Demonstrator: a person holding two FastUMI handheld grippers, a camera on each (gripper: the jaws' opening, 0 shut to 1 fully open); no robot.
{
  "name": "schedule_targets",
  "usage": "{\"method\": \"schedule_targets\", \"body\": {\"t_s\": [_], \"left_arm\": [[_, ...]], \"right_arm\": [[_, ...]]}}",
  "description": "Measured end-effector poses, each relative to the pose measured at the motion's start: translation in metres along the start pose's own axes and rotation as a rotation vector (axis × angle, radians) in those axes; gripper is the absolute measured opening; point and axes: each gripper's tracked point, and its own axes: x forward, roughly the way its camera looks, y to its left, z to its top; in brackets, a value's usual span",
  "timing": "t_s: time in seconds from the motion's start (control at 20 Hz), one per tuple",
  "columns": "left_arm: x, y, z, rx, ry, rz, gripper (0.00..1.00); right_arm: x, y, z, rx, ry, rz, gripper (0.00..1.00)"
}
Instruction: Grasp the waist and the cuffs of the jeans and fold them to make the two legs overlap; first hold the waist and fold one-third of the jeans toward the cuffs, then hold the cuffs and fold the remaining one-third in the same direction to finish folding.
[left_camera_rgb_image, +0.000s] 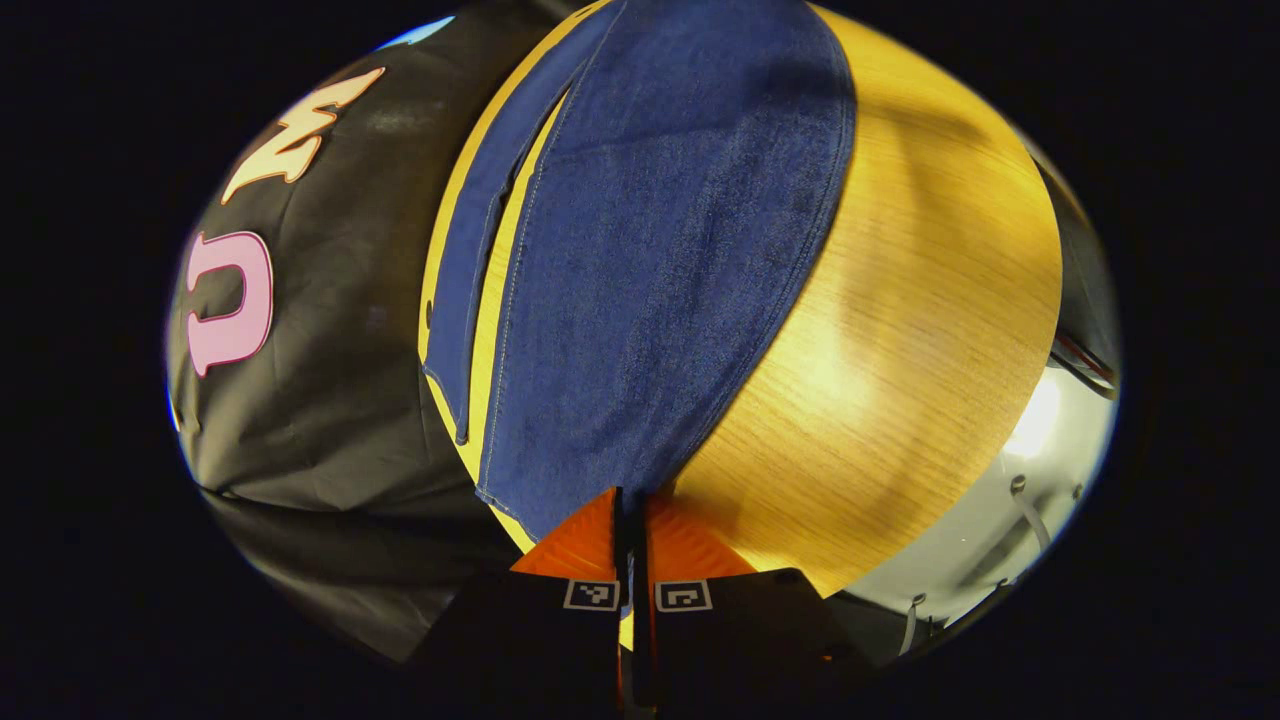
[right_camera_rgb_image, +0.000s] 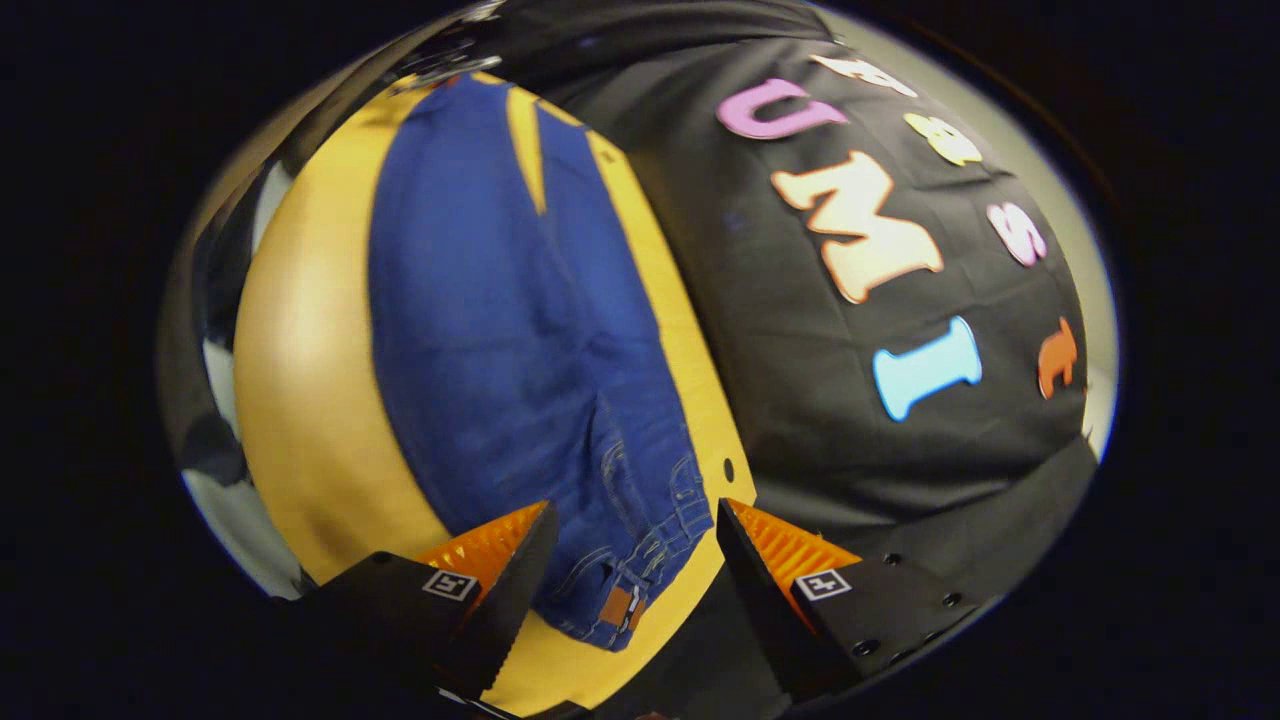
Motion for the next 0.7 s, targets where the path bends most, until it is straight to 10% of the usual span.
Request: {"method": "schedule_targets", "body": {"t_s": [0.45,0.7], "left_arm": [[0.002,-0.001,0.001,0.0,0.008,0.01,0.0],[0.002,0.0,0.001,-0.017,0.018,0.03,0.0]], "right_arm": [[0.017,0.057,-0.025,-0.163,0.046,0.169,0.99],[0.035,0.062,-0.026,-0.139,0.071,0.18,0.79]]}}
